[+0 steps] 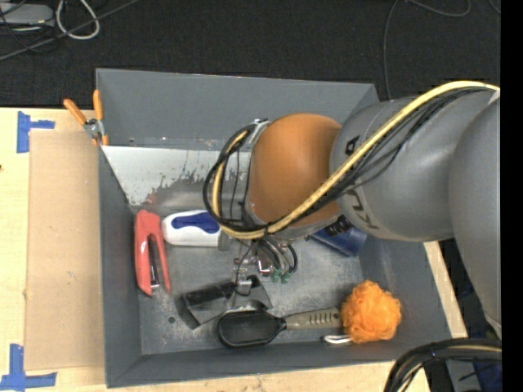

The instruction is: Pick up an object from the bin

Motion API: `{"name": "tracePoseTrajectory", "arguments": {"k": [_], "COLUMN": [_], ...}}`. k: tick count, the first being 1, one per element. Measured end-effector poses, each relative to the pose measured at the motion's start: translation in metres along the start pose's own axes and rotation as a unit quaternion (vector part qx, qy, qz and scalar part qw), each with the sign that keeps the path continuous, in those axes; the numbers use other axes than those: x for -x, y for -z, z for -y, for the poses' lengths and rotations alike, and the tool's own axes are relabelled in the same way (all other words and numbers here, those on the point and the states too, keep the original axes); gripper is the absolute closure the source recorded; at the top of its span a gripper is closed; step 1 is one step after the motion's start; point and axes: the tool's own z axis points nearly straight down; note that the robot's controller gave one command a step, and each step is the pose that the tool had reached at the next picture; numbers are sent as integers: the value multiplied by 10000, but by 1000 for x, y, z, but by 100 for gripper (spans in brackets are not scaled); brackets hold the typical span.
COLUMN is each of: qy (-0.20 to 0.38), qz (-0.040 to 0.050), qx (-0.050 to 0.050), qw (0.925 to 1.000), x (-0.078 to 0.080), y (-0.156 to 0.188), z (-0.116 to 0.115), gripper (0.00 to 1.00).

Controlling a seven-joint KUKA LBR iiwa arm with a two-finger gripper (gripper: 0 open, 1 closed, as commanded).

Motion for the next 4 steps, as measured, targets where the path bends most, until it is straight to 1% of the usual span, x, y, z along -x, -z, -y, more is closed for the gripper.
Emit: {"name": "tracePoseTrajectory", "arguments": {"k": [1,2,3,4], "qy": [0,602,933,1822], "qz": [0,30,-21,-27], "qx": [0,2,-9,0], "qw": [10000,9982,9956,9833], "x": [0,-8,-10,-16], "y": [0,-32,-58,-99], "z": [0,-1,-2,8], "gripper": [0,0,0,0]}}
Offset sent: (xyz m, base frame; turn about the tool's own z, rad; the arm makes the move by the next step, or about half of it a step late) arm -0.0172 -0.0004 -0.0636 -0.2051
